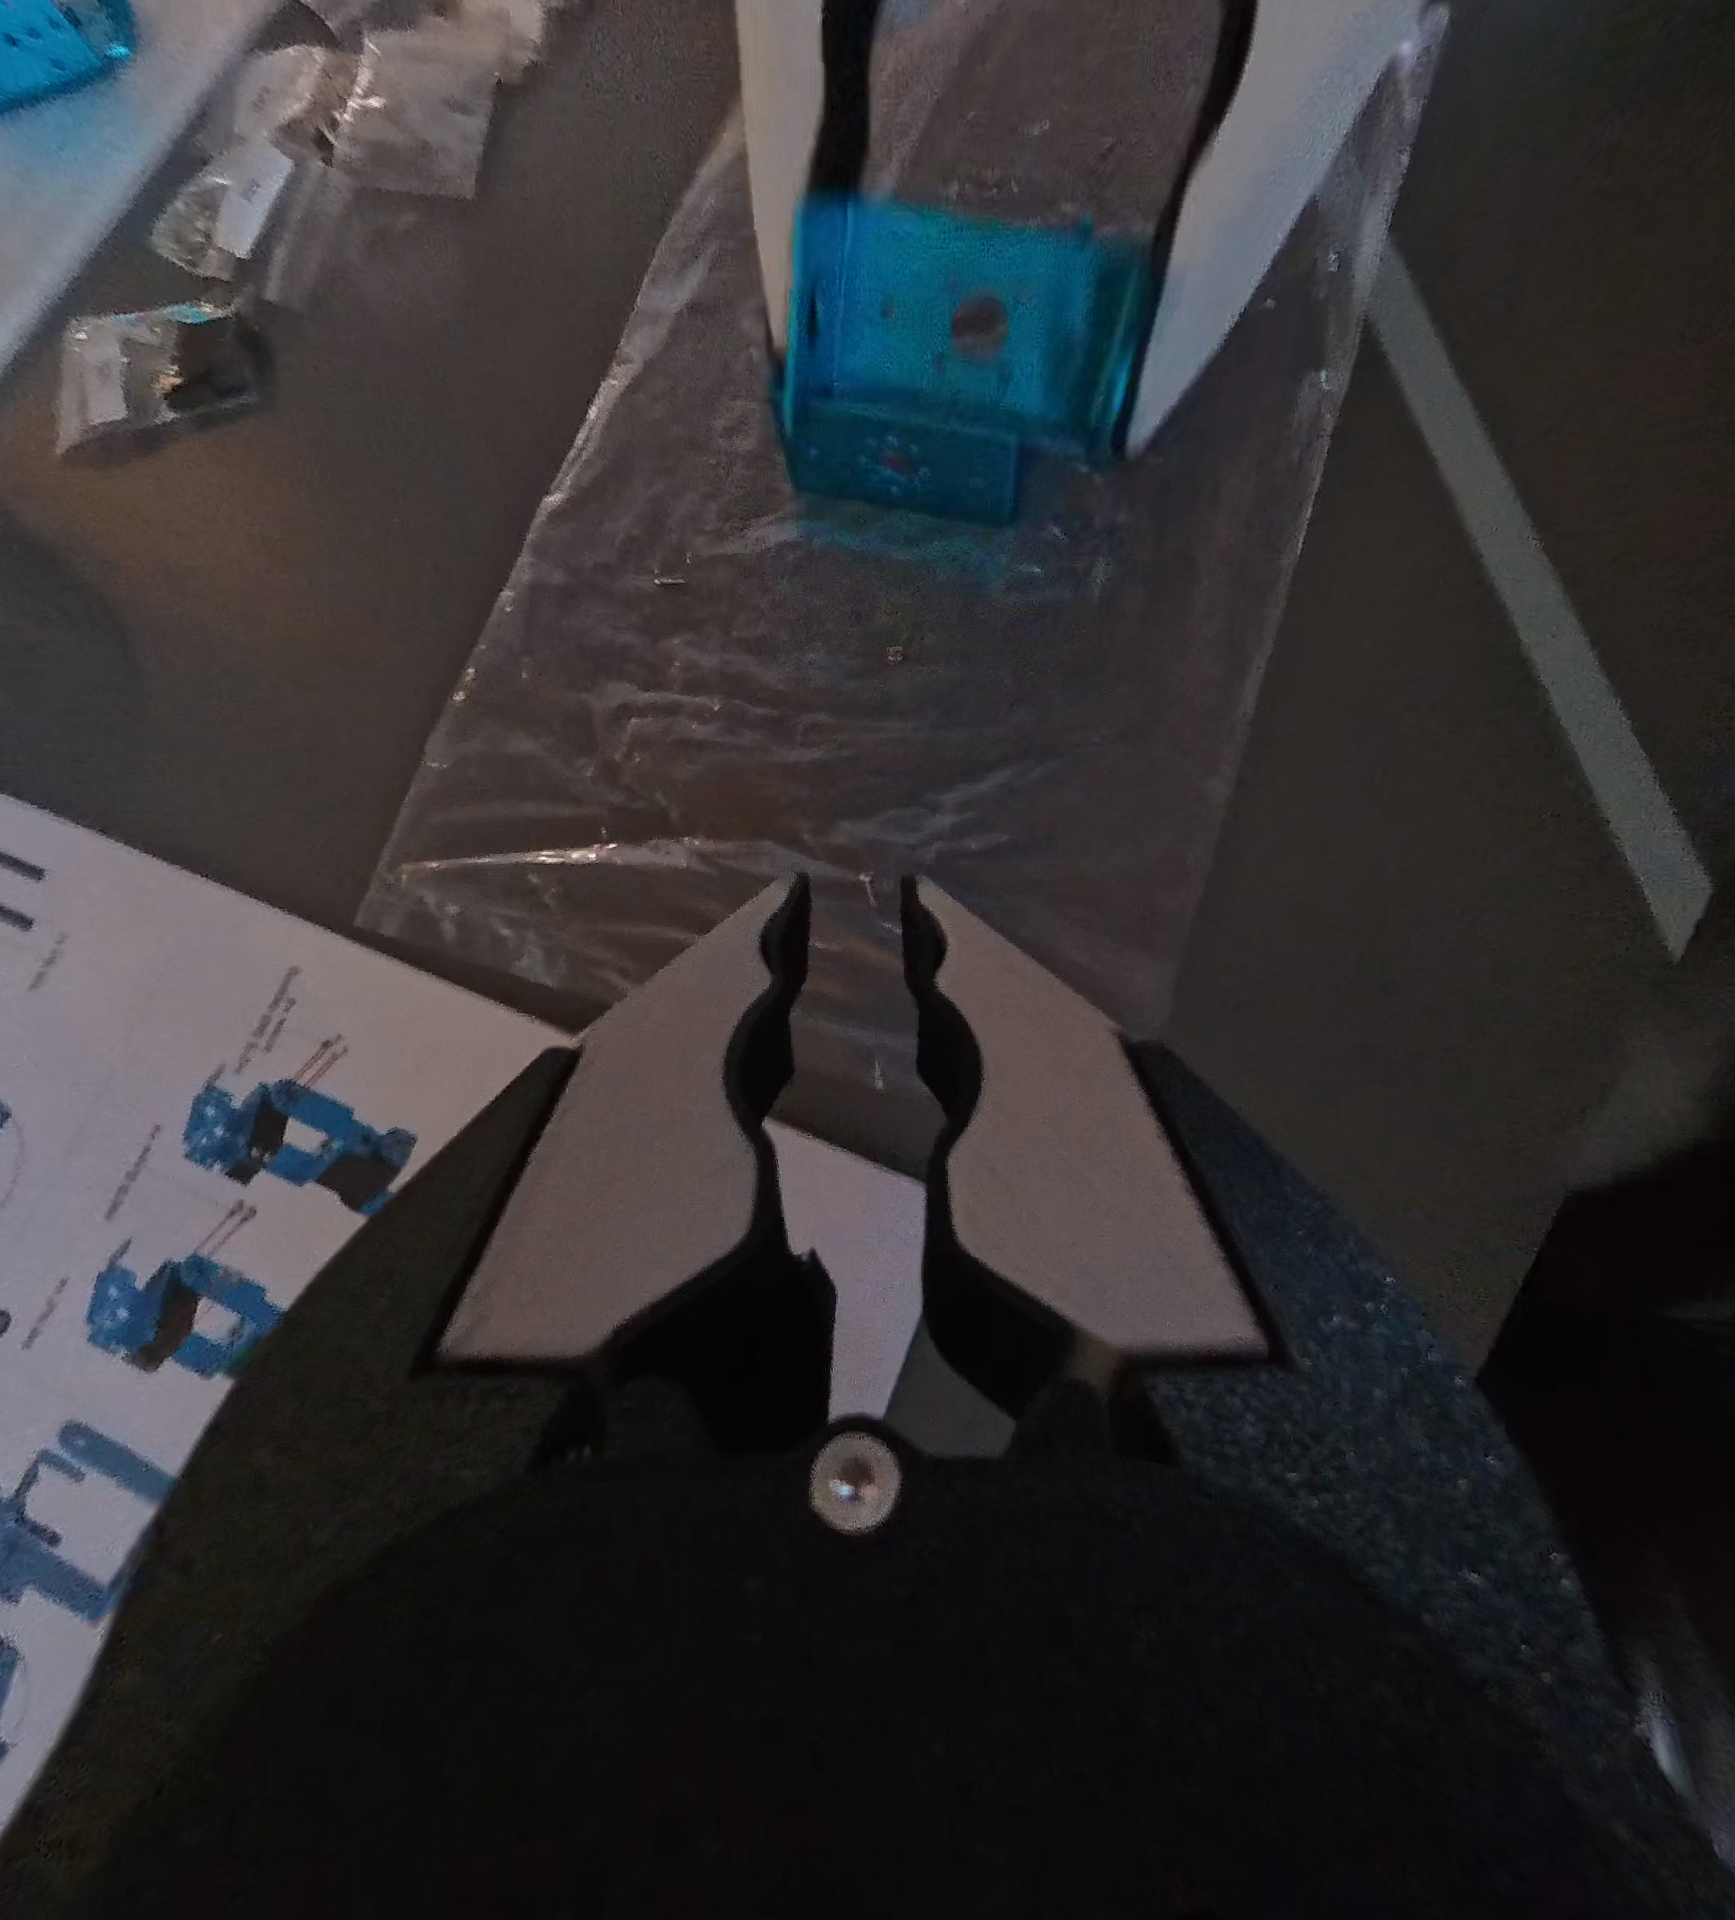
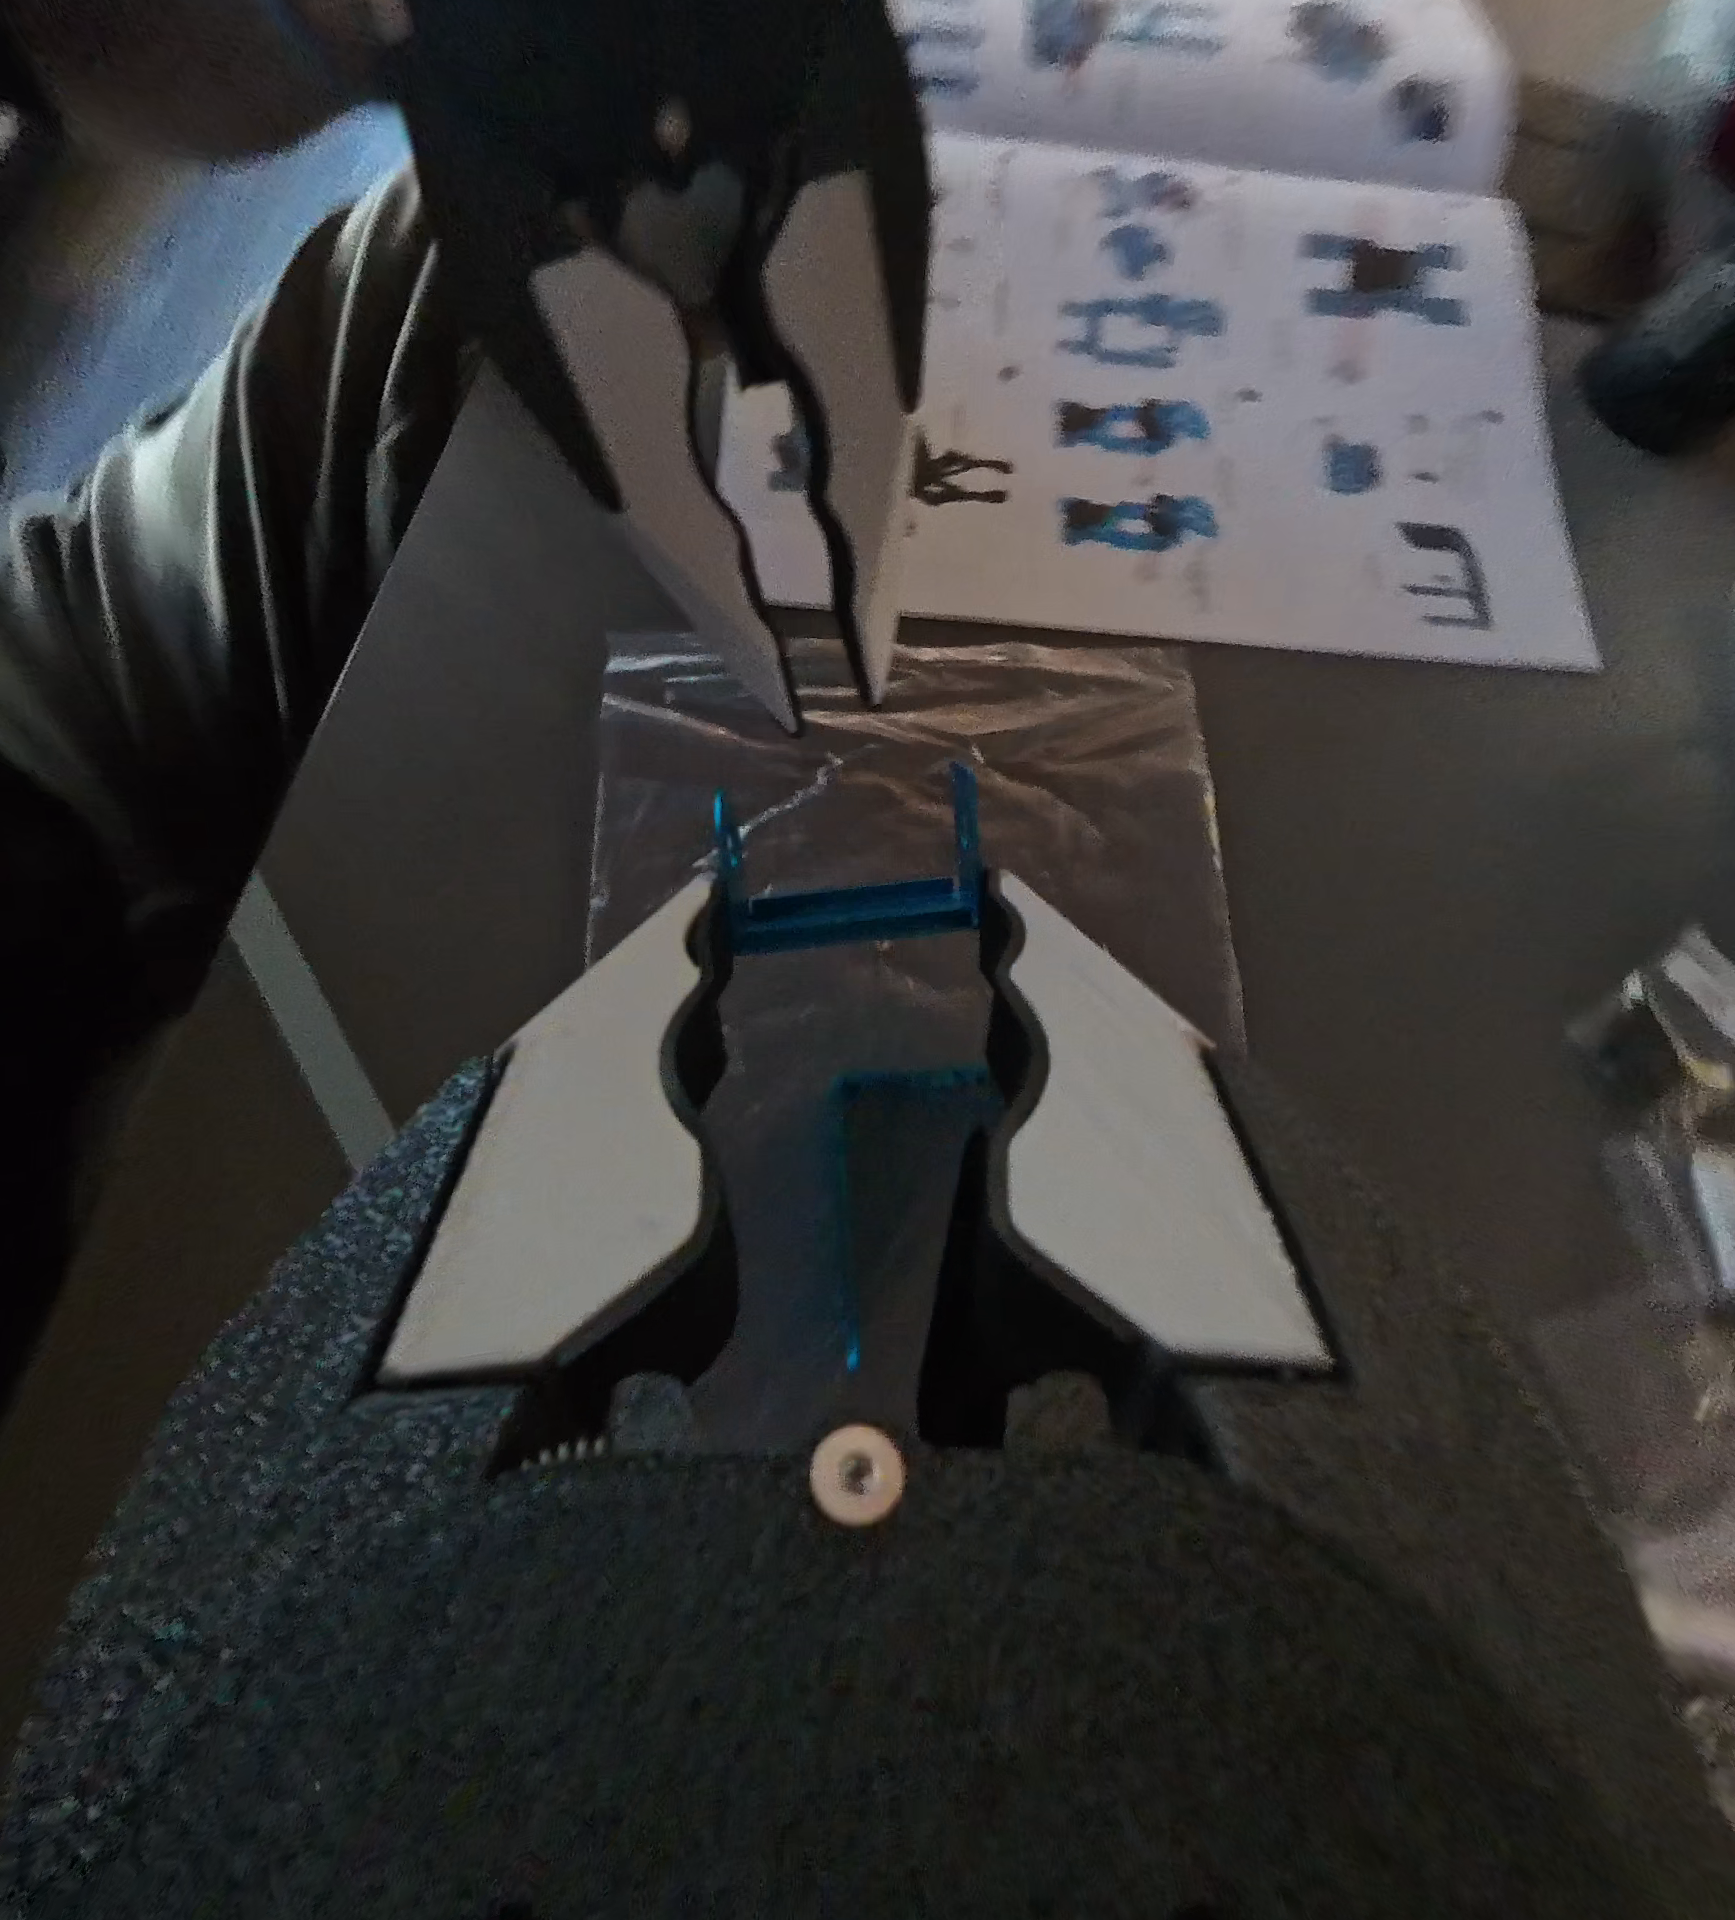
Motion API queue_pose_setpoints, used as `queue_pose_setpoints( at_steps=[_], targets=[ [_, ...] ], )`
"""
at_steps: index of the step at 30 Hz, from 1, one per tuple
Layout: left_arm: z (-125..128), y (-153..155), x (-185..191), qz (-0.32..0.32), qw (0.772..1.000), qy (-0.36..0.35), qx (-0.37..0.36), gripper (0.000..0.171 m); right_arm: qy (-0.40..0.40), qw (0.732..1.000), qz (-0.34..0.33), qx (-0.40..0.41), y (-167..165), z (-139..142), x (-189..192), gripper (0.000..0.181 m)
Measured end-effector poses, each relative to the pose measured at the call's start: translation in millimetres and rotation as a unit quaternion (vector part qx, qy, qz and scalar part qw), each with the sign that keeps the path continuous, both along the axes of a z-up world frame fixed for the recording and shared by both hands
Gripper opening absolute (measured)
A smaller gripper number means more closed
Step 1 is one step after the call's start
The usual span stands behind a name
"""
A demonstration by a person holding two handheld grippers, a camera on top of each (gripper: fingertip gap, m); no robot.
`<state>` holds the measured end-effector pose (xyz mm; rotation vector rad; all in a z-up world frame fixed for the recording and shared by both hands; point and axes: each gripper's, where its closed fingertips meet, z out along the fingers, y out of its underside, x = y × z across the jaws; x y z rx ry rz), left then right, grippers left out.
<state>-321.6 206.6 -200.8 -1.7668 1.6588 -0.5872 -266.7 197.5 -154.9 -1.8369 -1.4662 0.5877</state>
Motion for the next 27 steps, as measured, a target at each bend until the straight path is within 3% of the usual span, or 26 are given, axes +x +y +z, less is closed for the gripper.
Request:
queue_pose_setpoints(
  at_steps=[3,7,12,20,24,27],
  targets=[
    [-5,1,3,-0.016,0.999,0.027,-0.003,0.014,0.026,0.997,-0.024,-0.073,-25,-9,22,0.048],
    [-9,3,4,-0.024,0.998,0.051,-0.013,0.014,-0.054,0.996,-0.025,-0.067,-40,-33,47,0.048],
    [-16,-2,10,-0.036,0.997,0.063,-0.007,0.011,-0.094,0.991,0.007,-0.099,-57,-46,58,0.048],
    [-16,-5,7,-0.032,0.997,0.069,0.024,0.0,-0.094,0.988,0.001,-0.126,-55,-60,67,0.048],
    [-13,1,0,-0.019,0.997,0.067,0.045,0.011,-0.089,0.988,0.005,-0.127,-55,-60,66,0.048],
    [-11,-1,-4,-0.016,0.998,0.065,0.02,0.012,-0.089,0.988,0.004,-0.124,-55,-60,65,0.048]
  ],
)
